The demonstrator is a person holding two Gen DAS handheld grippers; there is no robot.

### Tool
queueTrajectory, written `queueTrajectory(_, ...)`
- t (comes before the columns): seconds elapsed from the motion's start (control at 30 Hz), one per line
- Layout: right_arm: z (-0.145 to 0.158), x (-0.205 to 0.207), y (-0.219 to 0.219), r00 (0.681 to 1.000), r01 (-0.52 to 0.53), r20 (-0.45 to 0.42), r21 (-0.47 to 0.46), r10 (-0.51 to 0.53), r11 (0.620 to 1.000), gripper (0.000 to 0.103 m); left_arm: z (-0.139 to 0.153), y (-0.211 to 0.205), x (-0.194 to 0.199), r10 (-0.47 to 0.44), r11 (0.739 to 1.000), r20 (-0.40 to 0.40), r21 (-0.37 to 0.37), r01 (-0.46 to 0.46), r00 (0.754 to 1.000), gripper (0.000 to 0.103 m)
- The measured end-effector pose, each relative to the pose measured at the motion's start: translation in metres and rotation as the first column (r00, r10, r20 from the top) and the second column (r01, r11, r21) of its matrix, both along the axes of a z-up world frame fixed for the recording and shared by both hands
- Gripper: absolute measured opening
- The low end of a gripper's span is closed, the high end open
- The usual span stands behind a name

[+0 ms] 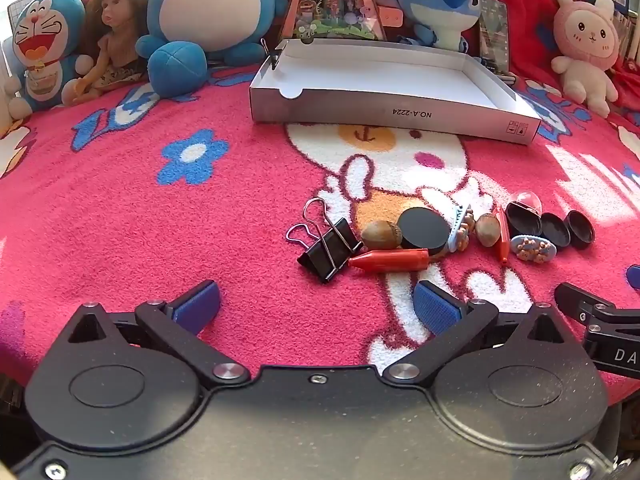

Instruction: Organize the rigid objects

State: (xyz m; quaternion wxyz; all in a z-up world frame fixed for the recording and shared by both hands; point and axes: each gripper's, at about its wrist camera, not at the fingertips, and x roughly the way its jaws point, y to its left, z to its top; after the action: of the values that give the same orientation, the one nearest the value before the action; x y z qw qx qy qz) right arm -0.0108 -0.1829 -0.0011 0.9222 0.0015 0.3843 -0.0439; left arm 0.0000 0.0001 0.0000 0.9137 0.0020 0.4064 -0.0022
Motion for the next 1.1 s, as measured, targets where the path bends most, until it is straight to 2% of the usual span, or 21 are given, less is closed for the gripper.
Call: queueTrajectory(1.1,0.0008,-0.0012,0.0008,1.0,0.005,-0.001,-0.002,-0.005,1.0,0.103,-0.0001,-0.0002,0.0001,0.0,1.0,-0.004,0.007,0.0,1.0,0.103)
